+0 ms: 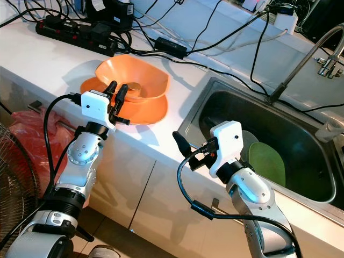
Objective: Kitchen organization
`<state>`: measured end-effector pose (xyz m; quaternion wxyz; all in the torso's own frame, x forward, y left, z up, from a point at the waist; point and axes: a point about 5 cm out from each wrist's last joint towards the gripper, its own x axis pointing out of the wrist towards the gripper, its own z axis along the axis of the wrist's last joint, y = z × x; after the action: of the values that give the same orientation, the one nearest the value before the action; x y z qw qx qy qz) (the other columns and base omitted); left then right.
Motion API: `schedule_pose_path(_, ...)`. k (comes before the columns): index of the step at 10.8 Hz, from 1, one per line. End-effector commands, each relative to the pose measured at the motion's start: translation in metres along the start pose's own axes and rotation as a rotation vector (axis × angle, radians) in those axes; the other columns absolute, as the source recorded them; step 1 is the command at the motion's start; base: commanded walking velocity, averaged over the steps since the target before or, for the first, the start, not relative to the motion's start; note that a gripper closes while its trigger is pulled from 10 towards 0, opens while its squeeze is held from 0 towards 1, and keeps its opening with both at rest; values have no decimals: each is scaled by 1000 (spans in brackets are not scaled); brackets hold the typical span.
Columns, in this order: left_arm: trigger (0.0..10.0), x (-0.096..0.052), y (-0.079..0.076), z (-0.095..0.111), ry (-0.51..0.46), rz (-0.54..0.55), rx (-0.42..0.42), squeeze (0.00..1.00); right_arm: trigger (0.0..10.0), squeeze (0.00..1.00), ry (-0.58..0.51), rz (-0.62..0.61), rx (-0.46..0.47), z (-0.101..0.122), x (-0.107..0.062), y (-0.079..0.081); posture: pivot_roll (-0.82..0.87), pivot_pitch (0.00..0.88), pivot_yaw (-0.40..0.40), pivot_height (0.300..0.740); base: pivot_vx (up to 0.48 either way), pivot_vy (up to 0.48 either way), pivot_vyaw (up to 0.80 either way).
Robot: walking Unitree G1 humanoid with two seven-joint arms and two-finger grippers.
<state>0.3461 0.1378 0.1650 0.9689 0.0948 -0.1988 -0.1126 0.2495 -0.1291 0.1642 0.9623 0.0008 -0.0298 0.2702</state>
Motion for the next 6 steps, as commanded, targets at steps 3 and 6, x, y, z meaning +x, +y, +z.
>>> schedule_pose_path(3, 0, 9, -14, 11, -44, -57, -34, 0, 10000, 0, 3, -25, -13, 3, -4, -5, 308, 0, -280, 740, 0, 0, 0)
schedule_pose_path(6, 0, 16, -17, 21, -84, -62, -59, 0, 10000, 0, 3, -29, -12, 2, -4, -5, 306, 0, -279, 740, 0, 0, 0)
